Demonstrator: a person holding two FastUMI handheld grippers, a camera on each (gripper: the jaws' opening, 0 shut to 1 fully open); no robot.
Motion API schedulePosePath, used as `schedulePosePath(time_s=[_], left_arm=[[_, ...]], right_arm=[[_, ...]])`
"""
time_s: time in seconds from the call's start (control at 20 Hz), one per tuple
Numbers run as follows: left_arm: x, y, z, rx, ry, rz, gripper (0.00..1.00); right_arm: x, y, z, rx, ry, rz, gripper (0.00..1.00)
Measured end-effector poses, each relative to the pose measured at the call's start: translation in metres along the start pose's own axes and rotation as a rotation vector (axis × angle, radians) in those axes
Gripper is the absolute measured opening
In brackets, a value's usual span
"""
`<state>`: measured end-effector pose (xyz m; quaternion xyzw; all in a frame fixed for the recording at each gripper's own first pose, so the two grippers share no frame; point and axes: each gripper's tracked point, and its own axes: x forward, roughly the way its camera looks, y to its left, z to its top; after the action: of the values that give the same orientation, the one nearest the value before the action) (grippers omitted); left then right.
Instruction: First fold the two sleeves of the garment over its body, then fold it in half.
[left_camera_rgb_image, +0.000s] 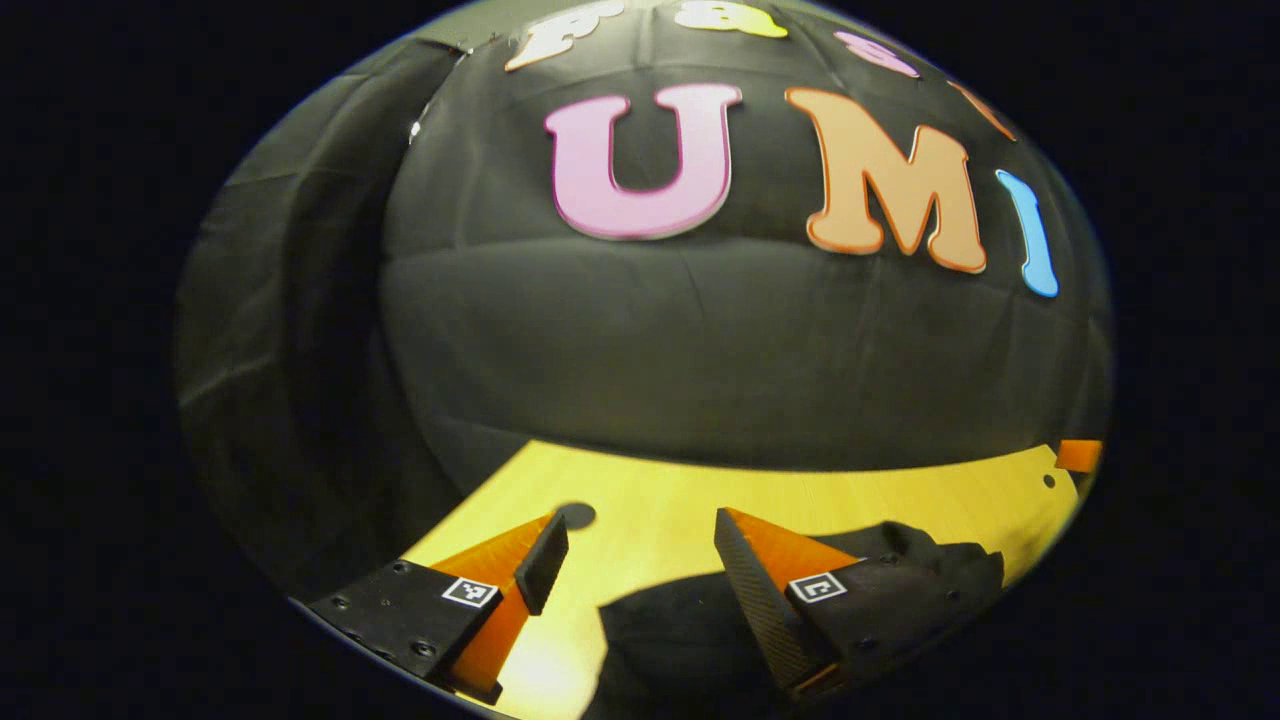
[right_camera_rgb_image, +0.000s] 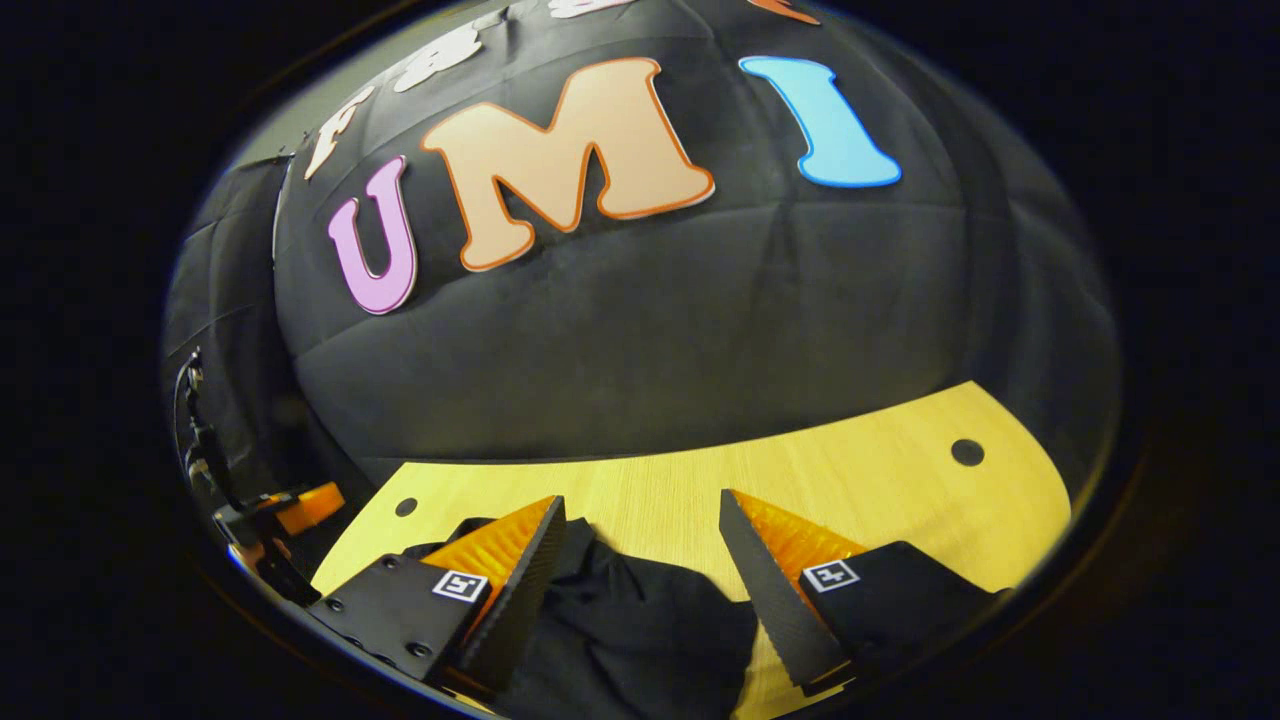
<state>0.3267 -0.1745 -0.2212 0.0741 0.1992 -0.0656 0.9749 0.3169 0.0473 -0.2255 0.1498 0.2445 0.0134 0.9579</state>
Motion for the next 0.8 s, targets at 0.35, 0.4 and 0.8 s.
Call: schedulePosePath(time_s=[0.35, 0.4, 0.8], left_arm=[[-0.125, -0.010, 0.133, -0.048, -0.284, -0.083, 0.92], [-0.146, -0.011, 0.147, -0.066, -0.317, -0.093, 0.92], [-0.273, 0.001, 0.107, -0.165, -0.365, -0.068, 0.92]], right_arm=[[-0.135, 0.047, 0.060, -0.111, -0.261, 0.066, 0.94], [-0.160, 0.054, 0.066, -0.137, -0.308, 0.075, 0.94], [-0.281, 0.088, -0.021, -0.192, -0.389, 0.155, 0.94]])
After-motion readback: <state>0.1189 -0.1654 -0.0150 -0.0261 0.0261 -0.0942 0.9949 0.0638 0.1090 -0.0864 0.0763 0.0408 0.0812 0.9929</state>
